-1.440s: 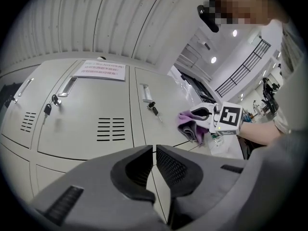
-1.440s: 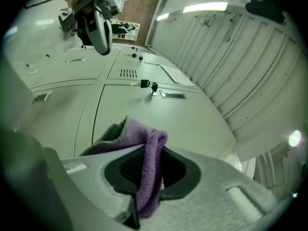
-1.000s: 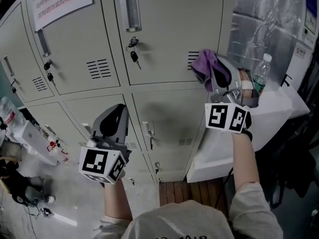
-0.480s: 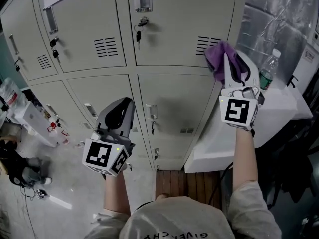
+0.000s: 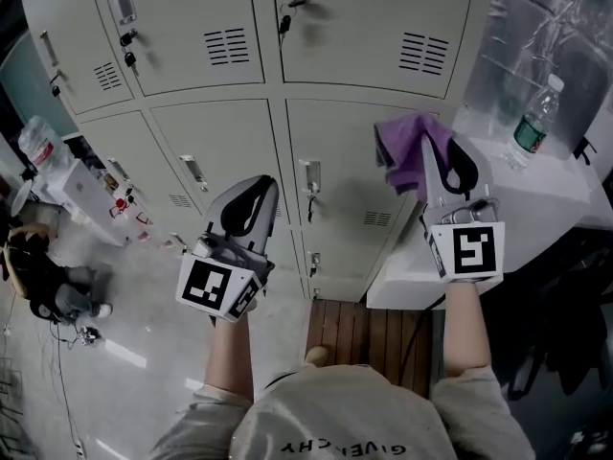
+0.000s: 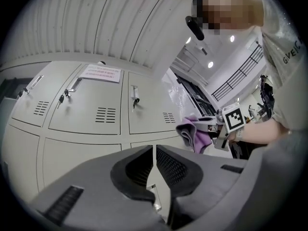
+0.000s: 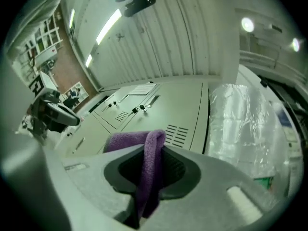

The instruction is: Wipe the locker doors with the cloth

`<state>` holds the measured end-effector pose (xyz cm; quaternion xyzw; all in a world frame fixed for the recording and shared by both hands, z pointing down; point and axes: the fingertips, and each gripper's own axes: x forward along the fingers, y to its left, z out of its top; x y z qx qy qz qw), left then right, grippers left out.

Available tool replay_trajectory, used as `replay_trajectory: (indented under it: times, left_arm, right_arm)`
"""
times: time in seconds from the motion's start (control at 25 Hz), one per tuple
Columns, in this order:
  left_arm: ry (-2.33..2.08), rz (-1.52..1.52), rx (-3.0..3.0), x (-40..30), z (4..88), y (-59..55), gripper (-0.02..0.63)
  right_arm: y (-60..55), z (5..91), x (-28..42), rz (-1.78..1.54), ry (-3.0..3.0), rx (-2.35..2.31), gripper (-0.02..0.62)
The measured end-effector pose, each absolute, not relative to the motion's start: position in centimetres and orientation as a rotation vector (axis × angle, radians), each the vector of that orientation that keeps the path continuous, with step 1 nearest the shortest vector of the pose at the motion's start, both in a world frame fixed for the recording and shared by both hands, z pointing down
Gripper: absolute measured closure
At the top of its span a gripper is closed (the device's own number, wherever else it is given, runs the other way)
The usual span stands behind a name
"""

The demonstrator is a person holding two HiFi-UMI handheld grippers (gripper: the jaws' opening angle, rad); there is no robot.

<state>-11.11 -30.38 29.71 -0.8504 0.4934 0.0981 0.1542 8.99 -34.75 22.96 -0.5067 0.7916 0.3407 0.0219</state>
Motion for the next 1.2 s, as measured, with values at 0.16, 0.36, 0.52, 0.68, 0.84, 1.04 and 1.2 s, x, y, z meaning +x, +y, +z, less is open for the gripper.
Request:
replay_trajectory:
  times: [0.16, 0.36, 0.52, 0.68, 0.84, 1.04, 1.2]
  left_arm:
    - [1.472, 0.293, -2.438, -11.9, 31.1, -28.9, 0.588]
    - [1.565, 0.336, -2.445, -13.1, 33.5, -27.3, 0.588]
    - [1.583, 0.292, -2.460, -13.0, 35.7, -25.8, 0.588]
    - [1.622, 0.308, -2.449, -13.5, 37.3, -24.8, 0.588]
    - [1.655, 0.286, -2.449, -13.8, 39.5, -23.7, 0.588]
    - [1.664, 0.235, -2.445, -13.7, 40.9, -22.6, 0.588]
    - [1.659, 0.213, -2.429, -13.6, 40.9, -22.0, 0.588]
  right_arm:
    - [-33.2, 26.6, 8.7, 0.933, 2.506, -1.536, 0.538]
    - [-31.2, 30.8, 8.6, 0.805, 2.547, -1.521, 0.540]
    - [-29.7, 33.8, 8.6, 0.719, 2.580, -1.498, 0.540]
    - [-28.5, 36.4, 8.7, 0.705, 2.631, -1.476, 0.540]
    - [-27.7, 39.1, 9.3, 0.655, 2.661, -1.484, 0.540]
    - [-26.8, 41.0, 10.1, 0.598, 2.679, -1.483, 0.541]
    - [-26.3, 41.2, 10.7, 0.575, 2.671, -1.483, 0.541]
